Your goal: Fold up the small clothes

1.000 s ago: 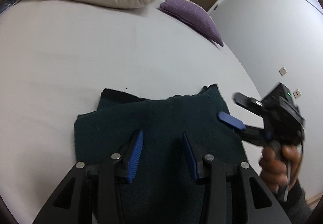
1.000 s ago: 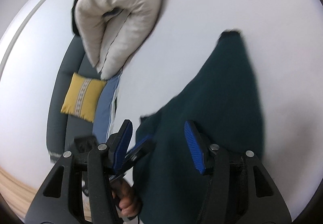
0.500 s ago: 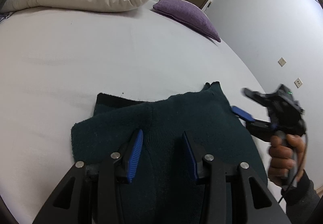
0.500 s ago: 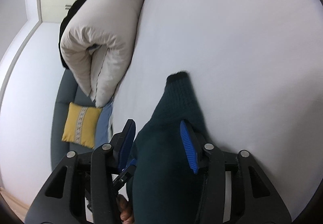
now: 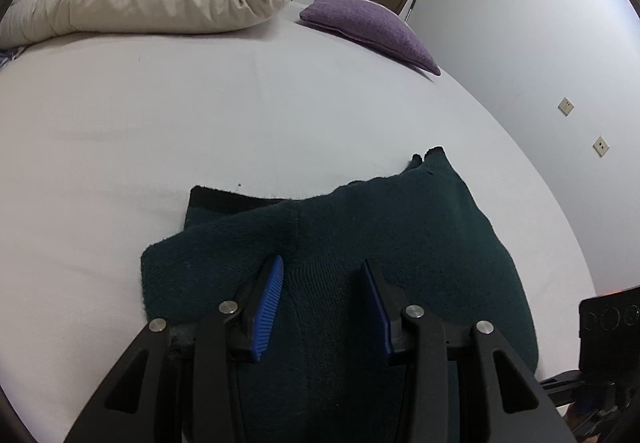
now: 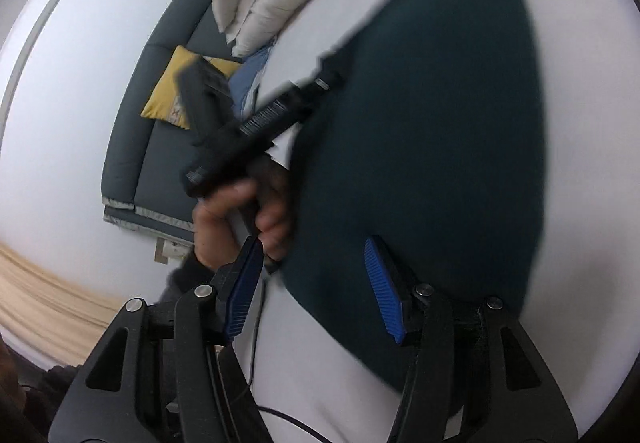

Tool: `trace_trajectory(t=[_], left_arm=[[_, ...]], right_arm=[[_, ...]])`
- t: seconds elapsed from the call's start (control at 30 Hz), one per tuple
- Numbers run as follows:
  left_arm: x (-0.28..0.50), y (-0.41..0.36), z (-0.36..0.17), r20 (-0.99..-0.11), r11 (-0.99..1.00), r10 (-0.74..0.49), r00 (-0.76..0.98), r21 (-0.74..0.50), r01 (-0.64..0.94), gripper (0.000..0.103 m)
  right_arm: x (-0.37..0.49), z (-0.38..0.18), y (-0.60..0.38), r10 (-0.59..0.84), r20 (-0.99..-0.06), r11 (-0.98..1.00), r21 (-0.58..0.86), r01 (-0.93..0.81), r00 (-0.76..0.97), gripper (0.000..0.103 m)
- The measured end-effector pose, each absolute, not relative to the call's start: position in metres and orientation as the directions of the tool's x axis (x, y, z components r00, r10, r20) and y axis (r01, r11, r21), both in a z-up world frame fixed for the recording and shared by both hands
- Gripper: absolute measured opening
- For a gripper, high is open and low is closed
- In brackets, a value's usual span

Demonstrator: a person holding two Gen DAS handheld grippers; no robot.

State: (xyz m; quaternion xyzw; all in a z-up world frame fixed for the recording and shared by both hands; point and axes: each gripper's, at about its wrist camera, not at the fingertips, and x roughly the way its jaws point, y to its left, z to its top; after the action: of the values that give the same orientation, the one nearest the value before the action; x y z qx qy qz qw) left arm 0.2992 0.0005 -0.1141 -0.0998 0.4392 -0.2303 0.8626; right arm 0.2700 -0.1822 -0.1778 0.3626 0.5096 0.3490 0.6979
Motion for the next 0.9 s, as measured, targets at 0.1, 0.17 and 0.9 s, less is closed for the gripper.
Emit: trace_trajectory(t=[0.1, 0.17, 0.9], left_arm=[[0.299, 0.001, -0.114, -0.71, 0.872, -0.488, 0.508, -0.378, 0.31, 0.043], [0.299, 0.001, -0.114, -0.71, 0.872, -0.488, 0.508, -0.378, 0.31, 0.043], [0.239, 0.092, -0.064, -0.664, 0.873, -0.446, 0.6, -0.472, 0.127, 0.074]], right_arm=[[0.255, -0.182, -0.196, 0.867, -0.416, 0.454, 0.886, -0.091, 0.273, 0.051], [0.247, -0.183, -0.202, 0.864, -0.42, 0.456, 0.886, -0.077, 0.278, 0.051], [0.191, -0.136, -0.277, 0.738, -0.497, 0.589, 0.805, -0.075, 0.456, 0.064]])
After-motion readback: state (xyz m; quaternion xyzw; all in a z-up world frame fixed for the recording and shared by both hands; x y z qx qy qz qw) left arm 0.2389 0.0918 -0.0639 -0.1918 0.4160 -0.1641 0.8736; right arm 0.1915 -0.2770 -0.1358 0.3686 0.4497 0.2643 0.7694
